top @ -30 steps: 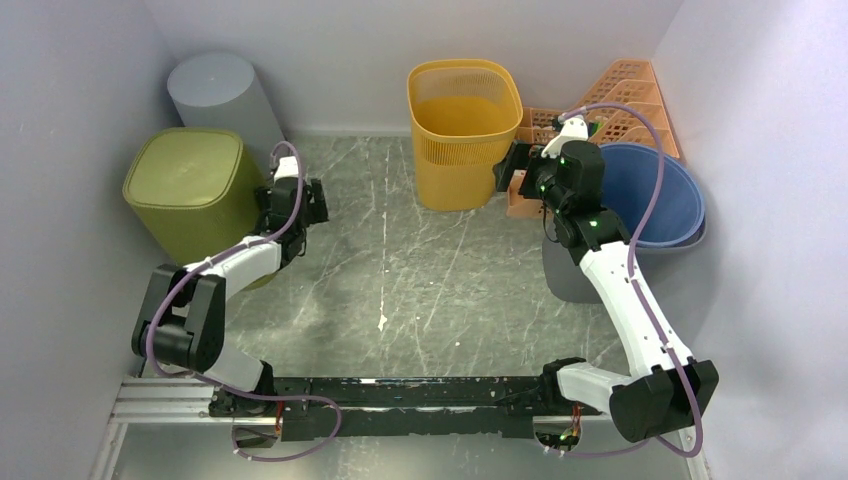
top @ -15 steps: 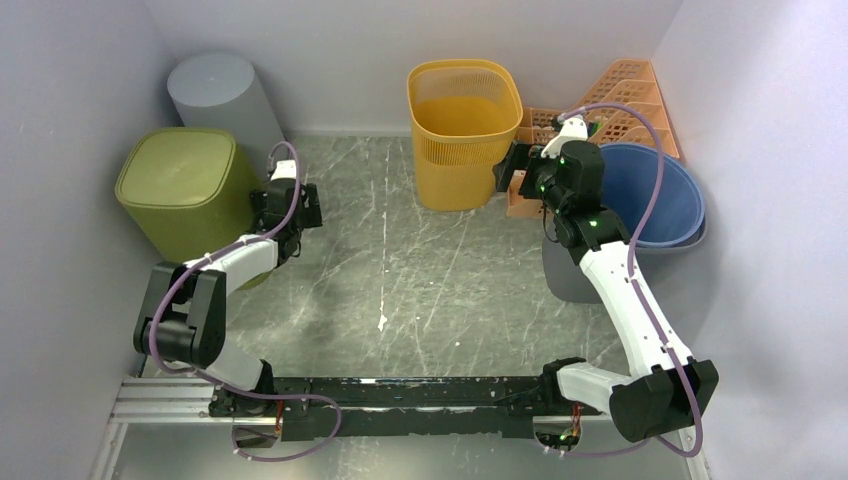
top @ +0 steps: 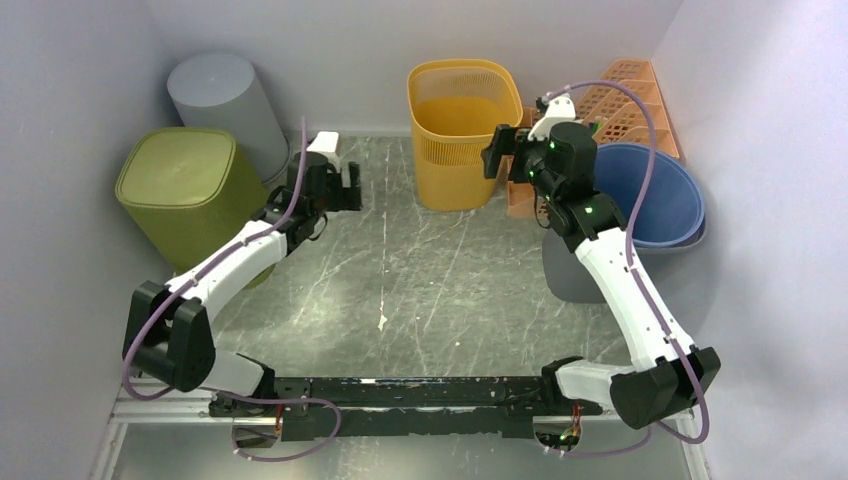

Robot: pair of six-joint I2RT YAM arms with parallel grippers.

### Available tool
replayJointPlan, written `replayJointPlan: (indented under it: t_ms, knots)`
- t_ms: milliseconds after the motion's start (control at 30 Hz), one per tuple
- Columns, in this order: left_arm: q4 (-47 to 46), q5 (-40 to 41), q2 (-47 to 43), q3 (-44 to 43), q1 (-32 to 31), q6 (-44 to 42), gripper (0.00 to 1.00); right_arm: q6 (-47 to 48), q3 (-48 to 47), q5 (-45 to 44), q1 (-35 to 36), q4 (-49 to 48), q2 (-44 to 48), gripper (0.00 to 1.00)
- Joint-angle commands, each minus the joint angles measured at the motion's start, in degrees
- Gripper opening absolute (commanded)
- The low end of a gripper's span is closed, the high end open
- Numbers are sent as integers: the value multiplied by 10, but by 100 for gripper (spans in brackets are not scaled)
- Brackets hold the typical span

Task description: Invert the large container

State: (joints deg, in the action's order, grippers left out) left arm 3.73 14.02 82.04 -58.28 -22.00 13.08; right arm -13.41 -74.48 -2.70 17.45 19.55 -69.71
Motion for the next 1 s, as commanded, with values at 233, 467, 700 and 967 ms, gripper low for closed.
replayJointPlan:
  t_ms: [233,467,700,967]
  knots:
    - [46,-109,-90,50,-81,65,99,88,-146,41,83,17,-104,98]
    - [44,-101,-95,74,-119,65,99,109,-236,99,92,-4,-206,98]
    - [51,-78,-98,84,-145,62,99,126,-331,113,105,26,-313,97]
    - [53,-74,-107,98,-146,60,99,139,-342,97,134,29,-349,97]
